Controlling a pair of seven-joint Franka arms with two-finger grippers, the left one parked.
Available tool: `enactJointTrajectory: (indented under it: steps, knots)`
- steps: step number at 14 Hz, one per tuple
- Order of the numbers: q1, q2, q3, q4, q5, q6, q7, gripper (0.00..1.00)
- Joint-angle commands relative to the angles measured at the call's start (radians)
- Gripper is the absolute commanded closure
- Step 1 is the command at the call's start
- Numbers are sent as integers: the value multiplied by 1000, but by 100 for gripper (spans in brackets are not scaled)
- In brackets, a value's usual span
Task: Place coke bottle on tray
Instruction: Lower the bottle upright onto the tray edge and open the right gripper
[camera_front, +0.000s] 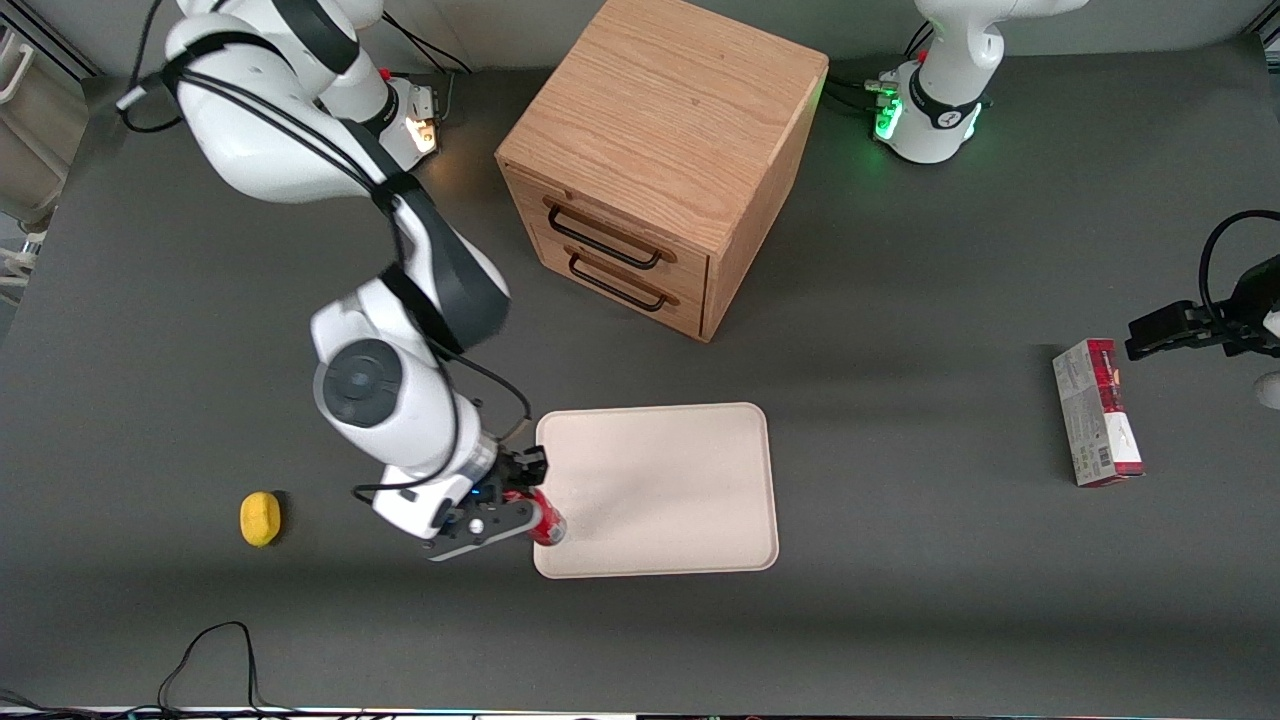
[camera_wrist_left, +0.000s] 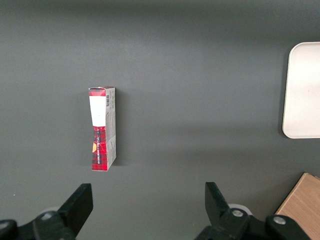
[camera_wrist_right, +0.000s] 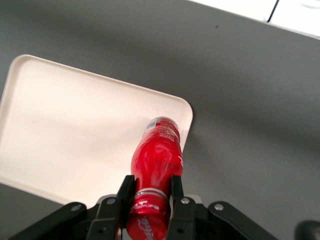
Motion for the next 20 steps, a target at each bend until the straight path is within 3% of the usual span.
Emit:
enactJointTrajectory:
  steps: [1, 5, 9, 10, 11, 15, 17, 19, 20]
  knots:
    - [1, 49, 14, 53, -48, 20, 28, 90]
    - [0, 52, 14, -22, -48, 106, 77, 85]
    - [-3, 52, 13, -48, -50, 115, 77, 71]
    - [-3, 52, 13, -48, -50, 115, 77, 42]
    - [-5, 49, 11, -48, -50, 115, 78, 1]
    - [-29, 17, 13, -48, -41, 113, 78, 0]
    - [-49, -79, 7, -106, -30, 89, 83, 0]
    - [-109, -240, -15, -265, 83, 87, 74, 0]
    - [-112, -334, -83, -354, 156, 89, 66, 0]
